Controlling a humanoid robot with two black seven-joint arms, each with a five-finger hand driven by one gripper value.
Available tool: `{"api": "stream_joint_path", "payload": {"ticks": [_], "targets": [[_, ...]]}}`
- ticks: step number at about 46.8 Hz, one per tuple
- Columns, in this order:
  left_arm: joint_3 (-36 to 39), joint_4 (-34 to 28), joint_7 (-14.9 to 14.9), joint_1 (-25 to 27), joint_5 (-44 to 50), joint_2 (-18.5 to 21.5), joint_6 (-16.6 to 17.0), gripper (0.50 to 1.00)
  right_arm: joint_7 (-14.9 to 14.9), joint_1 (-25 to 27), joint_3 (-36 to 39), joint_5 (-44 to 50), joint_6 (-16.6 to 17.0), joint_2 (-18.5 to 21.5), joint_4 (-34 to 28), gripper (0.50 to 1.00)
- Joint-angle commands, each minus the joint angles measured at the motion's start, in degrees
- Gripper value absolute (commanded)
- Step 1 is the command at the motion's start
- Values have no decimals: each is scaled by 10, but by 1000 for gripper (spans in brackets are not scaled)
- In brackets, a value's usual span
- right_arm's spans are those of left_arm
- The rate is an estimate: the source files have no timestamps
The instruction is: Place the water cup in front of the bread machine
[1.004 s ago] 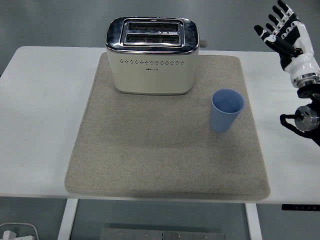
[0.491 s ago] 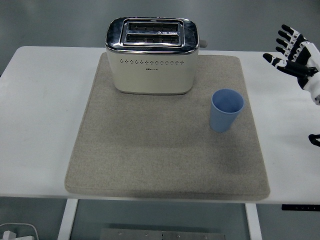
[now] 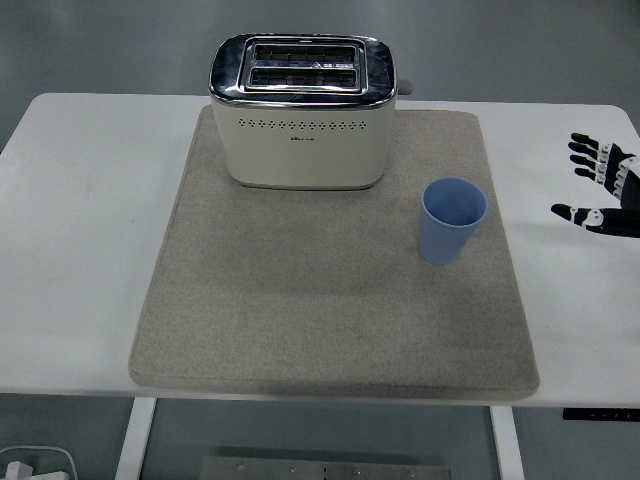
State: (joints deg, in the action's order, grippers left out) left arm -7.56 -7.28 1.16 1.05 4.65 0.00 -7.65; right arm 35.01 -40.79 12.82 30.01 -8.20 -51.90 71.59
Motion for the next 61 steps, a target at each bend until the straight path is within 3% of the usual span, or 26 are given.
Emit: {"api": "stream_joint_path", "payload": {"ticks": [1, 12, 27, 61], "targets": [[0, 0, 0, 0, 0, 0, 0, 999, 0, 16, 0, 29, -3, -1, 9, 942], [0, 1, 0, 0, 0, 0, 0, 999, 0, 36, 0, 75, -12, 8, 22, 942], [0, 0, 0, 0, 0, 0, 0, 1000, 0, 27, -2, 100, -38, 58, 19, 942], [0, 0, 0, 0, 0, 0, 0, 999, -2, -25, -36, 104, -31, 152, -38, 942]]}}
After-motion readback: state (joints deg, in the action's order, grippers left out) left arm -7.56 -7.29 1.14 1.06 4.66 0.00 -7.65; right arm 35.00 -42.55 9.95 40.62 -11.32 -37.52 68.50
